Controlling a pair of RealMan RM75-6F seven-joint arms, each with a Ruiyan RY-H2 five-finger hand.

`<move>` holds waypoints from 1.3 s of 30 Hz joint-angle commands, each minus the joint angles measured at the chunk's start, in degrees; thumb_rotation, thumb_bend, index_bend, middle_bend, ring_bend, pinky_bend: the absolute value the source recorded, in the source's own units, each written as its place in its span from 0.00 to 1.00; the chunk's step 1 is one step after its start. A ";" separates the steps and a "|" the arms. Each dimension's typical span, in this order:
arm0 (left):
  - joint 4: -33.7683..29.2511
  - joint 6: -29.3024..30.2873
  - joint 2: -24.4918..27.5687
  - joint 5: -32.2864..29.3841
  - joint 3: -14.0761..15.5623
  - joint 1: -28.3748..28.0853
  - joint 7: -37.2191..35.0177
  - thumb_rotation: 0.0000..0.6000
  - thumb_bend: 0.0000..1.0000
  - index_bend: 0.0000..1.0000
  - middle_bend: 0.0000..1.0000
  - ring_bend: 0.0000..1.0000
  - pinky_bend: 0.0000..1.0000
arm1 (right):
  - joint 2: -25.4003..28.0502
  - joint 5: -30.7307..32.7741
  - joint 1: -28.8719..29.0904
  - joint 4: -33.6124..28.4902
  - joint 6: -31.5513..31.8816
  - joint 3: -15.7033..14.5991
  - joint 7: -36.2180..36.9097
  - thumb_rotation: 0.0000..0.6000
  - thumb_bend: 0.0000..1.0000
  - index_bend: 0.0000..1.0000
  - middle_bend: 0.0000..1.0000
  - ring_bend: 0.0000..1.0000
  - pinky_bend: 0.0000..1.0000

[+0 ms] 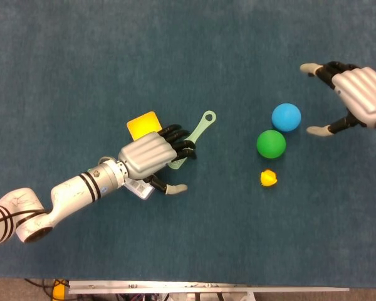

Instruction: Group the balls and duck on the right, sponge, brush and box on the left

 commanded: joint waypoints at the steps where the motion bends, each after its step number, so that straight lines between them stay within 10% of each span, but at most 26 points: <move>1: 0.56 0.21 -0.29 -0.27 0.26 0.19 0.69 0.21 0.25 0.20 0.16 0.01 0.00 | -0.09 0.08 -0.11 0.05 -0.14 0.14 -0.02 0.74 0.05 0.14 0.24 0.17 0.24; 39: 3.27 5.36 5.32 -0.72 5.00 4.96 0.62 0.21 0.25 0.22 0.19 0.01 0.00 | 0.13 0.39 -1.56 -1.53 0.20 1.35 -1.26 0.74 0.05 0.14 0.24 0.17 0.24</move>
